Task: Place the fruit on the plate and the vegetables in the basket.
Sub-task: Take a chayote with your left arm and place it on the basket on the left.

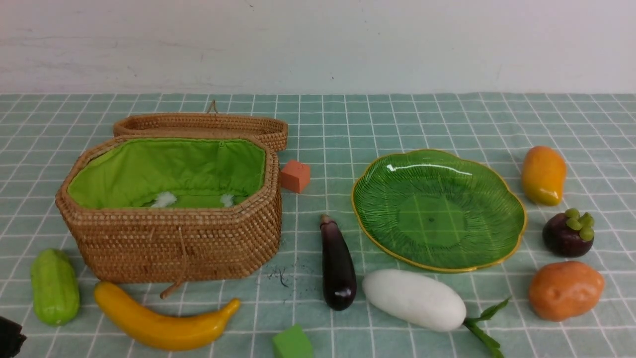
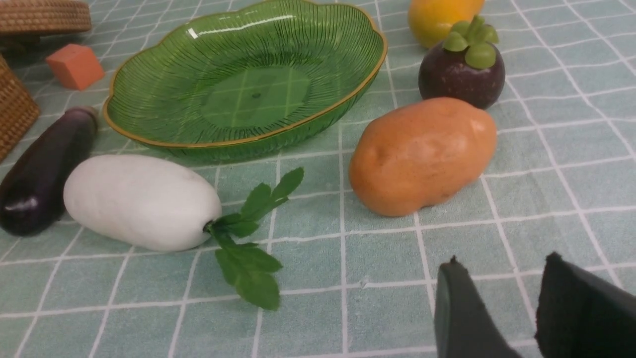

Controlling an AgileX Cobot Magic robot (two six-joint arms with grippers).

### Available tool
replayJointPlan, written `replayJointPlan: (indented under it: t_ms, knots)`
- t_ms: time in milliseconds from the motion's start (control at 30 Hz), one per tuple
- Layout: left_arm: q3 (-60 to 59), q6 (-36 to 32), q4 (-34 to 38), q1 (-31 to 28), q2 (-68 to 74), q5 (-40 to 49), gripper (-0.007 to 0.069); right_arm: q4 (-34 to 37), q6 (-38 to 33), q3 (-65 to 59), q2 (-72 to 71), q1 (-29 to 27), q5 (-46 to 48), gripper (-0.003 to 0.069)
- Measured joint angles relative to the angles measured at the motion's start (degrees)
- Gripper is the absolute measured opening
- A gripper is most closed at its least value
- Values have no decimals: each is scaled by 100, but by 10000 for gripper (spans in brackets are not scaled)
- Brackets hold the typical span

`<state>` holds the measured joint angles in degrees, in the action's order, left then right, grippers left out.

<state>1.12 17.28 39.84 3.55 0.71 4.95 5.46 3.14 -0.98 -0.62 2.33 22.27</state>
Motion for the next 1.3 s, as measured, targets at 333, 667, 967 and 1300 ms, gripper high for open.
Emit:
replayJointPlan:
  t_ms: [333,667,967,1300]
  knots:
    - [1336,-1465,-330,0,1907,1218,-13,-750,-4,0,0,0,-31,241]
    - [2352,-2335,-538,0,3589,2669,-13,-329,496,-52,0,0,-448,241]
    - [2572,-2335,-1080,0,3835,3088,-13,1098,1572,-52,0,0,-1722,231]
    - [2909,-1968,-1565,0,4439,3093,-13,1481,-211,3029,1943,627,1858,45]
